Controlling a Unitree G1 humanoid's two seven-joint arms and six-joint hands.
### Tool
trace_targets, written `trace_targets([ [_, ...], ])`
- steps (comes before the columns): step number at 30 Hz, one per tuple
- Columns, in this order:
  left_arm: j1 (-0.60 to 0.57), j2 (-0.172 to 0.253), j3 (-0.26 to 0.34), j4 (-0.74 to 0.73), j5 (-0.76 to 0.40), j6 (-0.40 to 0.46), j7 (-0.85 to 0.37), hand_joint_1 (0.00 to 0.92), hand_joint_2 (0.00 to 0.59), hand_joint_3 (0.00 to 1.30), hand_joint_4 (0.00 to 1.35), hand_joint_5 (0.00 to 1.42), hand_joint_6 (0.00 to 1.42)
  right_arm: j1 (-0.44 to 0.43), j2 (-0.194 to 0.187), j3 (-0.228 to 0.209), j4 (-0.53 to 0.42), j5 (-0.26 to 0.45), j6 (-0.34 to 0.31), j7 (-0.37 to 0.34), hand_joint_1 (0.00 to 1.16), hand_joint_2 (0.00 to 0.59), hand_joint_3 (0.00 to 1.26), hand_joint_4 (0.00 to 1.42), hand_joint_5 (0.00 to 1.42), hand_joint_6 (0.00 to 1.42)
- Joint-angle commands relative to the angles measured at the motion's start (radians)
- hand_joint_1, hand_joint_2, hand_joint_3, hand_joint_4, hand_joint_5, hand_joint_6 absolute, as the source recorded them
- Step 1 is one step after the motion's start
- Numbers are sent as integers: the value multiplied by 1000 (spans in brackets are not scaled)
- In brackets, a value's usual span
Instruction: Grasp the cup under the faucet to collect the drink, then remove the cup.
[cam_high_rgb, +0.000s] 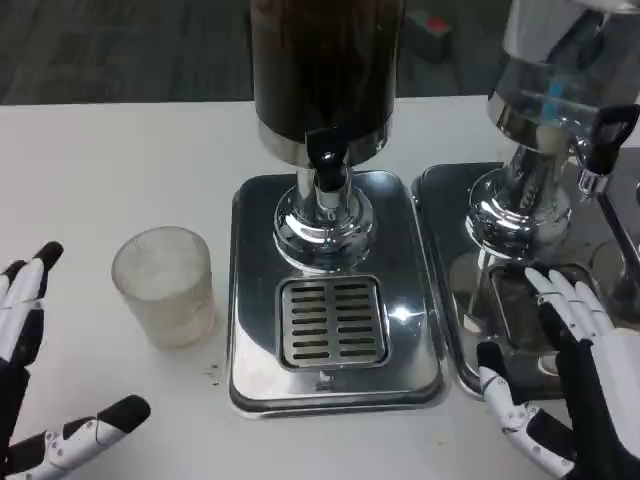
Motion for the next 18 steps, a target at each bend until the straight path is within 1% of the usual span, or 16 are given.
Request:
trace_targets([
  [1,-53,10,-9,41,-34,3,-31,85,29,0,0,73,212,-6,6,-6,0,15,0,-22,406,446,172,116,76,228],
  [6,-98,1,-24,73,-49,14,-54,119,19,0,0,113,252,-22,-10,-19,16,49,-10,-16,407,446,185,128,95,240],
  [9,-125,1,-33,99,-64,19,-65,141,14,10,0,138,261,-34,-17,-20,20,61,-13,-11,407,446,187,140,107,247],
  [18,-212,15,-62,189,-118,37,-144,178,11,42,62,203,311,-49,-16,-11,16,83,-3,7,407,446,204,174,143,250],
])
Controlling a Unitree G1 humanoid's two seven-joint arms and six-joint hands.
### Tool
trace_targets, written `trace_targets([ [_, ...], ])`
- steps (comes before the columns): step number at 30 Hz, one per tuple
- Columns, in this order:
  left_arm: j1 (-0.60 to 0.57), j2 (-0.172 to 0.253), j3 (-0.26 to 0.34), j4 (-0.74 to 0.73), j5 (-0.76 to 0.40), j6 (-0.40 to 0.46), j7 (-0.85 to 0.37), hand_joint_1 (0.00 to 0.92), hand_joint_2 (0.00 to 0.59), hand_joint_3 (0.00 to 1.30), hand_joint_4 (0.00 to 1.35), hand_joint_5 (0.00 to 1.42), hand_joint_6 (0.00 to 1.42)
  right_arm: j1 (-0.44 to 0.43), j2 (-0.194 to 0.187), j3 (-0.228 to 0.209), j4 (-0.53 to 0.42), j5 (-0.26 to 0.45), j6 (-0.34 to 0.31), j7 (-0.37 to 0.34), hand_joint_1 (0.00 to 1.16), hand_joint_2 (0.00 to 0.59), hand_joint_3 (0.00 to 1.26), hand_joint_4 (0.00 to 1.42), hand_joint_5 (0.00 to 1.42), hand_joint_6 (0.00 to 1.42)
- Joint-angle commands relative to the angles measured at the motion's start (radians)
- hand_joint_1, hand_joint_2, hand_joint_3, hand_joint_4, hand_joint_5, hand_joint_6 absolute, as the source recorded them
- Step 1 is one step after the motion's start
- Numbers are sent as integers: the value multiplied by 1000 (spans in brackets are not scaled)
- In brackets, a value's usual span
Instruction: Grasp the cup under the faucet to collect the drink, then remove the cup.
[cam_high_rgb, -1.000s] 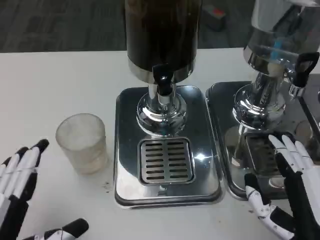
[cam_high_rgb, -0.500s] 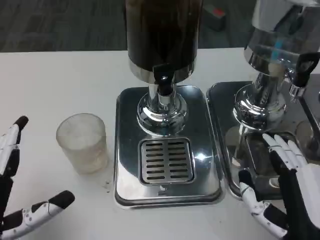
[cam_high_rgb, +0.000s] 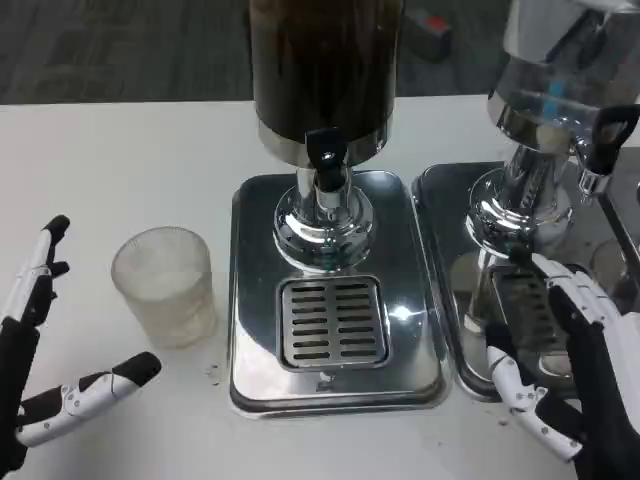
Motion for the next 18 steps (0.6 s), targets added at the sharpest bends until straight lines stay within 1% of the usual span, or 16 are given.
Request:
trace_targets([
  [1,-46,17,-21,49,-33,17,-54,178,11,49,71,214,322,-3,-4,4,2,9,-2,9,407,446,205,174,144,250],
  [8,-132,24,-52,128,-67,20,-117,195,11,93,122,271,393,14,4,4,-10,16,-1,7,407,446,226,195,160,264],
  [18,-242,27,-95,243,-106,26,-188,196,11,113,142,288,414,27,16,8,-21,25,-2,-1,401,433,238,210,184,268],
])
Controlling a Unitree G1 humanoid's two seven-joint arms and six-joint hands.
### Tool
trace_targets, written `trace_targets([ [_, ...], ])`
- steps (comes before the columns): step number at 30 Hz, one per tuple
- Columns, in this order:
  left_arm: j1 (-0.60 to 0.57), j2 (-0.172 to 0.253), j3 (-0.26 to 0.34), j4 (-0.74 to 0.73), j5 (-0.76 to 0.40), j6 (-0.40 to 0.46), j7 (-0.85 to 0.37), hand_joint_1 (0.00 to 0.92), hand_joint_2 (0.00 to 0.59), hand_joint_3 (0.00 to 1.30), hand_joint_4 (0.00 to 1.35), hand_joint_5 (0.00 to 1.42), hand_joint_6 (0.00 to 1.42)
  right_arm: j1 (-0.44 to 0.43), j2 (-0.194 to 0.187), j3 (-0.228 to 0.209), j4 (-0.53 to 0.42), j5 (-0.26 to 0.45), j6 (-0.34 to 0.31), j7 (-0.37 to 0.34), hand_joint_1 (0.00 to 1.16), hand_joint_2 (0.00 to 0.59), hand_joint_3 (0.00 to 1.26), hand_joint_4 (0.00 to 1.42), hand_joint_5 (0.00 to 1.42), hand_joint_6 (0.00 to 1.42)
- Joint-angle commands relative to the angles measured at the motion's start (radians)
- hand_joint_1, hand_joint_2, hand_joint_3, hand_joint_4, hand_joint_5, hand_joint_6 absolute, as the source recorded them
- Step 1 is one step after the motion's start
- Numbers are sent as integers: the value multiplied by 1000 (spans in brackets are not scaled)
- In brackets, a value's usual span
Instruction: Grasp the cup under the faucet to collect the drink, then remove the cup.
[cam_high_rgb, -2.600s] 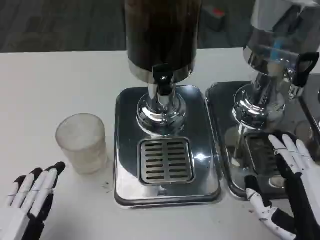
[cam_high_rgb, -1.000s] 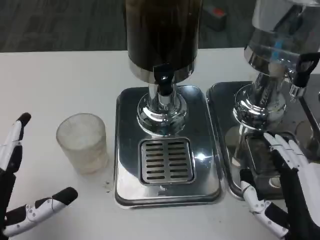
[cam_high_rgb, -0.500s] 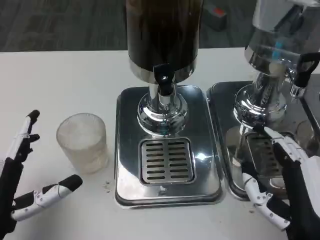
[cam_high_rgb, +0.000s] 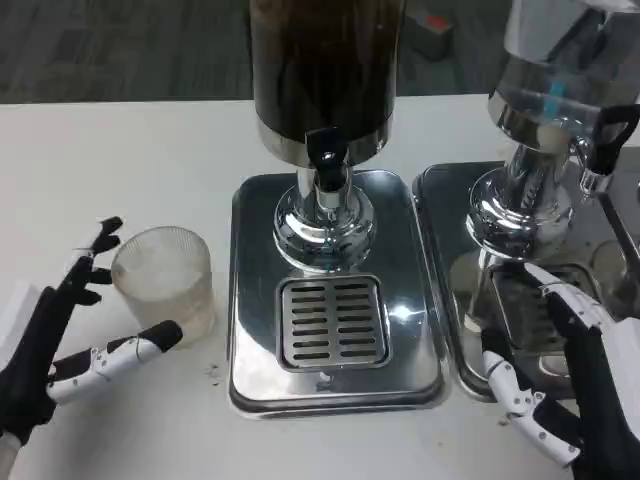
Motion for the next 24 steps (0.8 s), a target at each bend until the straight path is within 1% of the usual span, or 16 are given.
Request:
trace_targets([
  [1,-54,7,-25,67,-25,3,-38,196,11,115,143,290,409,11,8,0,-12,9,-2,-9,400,432,238,210,184,268],
  [9,-134,5,-54,181,-52,-3,-86,196,11,117,144,292,403,18,13,1,-14,14,-4,-17,396,432,241,211,191,279],
  [11,-154,4,-62,213,-53,-4,-93,196,11,117,144,292,401,18,15,2,-13,14,-5,-17,386,440,250,211,195,284],
  [24,-225,-2,-99,314,-50,0,-96,196,11,117,138,282,383,30,15,-2,-23,21,-5,-16,375,440,259,219,207,287],
])
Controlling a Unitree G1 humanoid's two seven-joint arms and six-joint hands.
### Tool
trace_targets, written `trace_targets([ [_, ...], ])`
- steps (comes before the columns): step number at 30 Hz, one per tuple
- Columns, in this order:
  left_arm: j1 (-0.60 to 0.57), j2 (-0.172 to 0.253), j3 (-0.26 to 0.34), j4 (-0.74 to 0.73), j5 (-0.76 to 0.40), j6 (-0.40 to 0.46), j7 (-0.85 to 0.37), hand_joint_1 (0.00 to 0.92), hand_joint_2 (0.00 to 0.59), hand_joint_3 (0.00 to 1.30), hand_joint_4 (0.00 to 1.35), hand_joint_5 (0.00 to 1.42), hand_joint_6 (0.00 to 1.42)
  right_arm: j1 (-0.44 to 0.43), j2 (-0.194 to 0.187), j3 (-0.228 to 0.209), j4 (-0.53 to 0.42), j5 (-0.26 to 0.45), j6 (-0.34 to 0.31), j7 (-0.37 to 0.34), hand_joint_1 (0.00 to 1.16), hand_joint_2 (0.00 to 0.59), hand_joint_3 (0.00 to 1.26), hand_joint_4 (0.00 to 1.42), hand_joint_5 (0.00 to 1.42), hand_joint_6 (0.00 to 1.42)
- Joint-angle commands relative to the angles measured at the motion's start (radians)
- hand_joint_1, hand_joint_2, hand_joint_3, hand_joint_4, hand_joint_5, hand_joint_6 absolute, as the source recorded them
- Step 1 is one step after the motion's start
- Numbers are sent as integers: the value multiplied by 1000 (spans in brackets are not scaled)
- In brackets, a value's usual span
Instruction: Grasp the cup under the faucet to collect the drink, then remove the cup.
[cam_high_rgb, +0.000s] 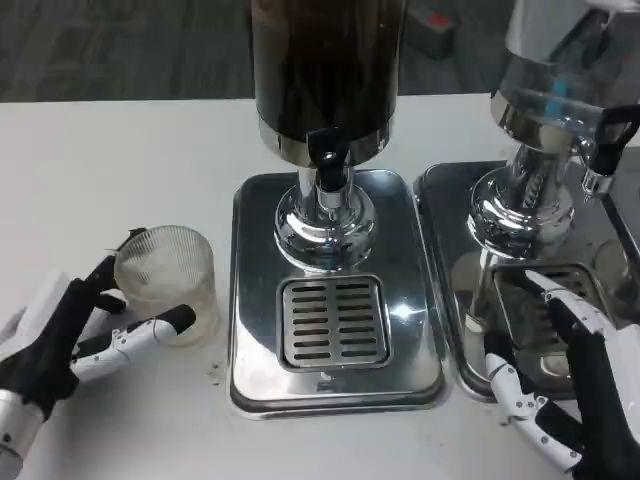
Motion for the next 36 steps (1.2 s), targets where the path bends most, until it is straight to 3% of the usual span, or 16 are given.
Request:
trace_targets([
  [1,-27,-4,-20,36,-6,4,-9,196,11,117,140,282,383,11,2,-8,-20,7,-5,-7,374,440,259,220,208,289],
  [19,-34,0,-90,-20,101,125,121,200,20,186,245,383,487,8,7,-6,-17,36,-7,-5,322,449,281,234,221,307],
  [29,-23,-13,-120,-56,142,164,205,281,40,239,319,479,633,11,13,0,-13,37,-9,-13,313,447,291,234,220,307],
  [36,-16,-34,-125,-56,157,185,289,290,42,342,438,619,859,10,15,-2,-14,39,-8,-12,310,447,294,234,220,309],
])
